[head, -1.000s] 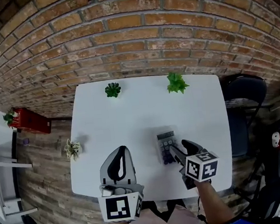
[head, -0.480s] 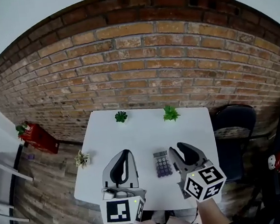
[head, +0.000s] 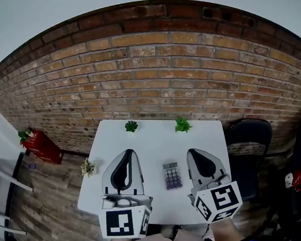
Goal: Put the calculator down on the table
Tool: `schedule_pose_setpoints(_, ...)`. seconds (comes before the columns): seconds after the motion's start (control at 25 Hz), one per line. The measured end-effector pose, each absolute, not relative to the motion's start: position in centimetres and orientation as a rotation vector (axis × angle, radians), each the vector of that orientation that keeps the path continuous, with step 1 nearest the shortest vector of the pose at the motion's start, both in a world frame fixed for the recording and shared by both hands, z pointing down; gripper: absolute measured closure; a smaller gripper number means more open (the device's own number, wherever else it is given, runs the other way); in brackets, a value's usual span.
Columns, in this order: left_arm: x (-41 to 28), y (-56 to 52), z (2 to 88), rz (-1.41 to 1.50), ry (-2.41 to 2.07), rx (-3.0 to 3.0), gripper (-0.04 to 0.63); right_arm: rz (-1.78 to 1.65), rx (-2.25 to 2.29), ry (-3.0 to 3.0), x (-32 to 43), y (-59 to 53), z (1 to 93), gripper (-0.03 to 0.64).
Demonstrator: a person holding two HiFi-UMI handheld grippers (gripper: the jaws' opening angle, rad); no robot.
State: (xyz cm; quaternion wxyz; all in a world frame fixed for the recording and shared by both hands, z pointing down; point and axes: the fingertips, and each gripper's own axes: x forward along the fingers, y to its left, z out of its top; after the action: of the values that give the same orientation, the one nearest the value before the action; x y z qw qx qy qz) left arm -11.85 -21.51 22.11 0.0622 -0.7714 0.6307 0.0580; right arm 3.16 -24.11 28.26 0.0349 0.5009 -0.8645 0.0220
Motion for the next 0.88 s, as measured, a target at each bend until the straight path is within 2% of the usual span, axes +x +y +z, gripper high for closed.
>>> schedule_pose_setpoints(0.88,-11.6,-22.2,23.8,0.185,1.900,-2.418,0.577,0.067,1.499,-2.654,2.3,-24.1,28.9,0.618)
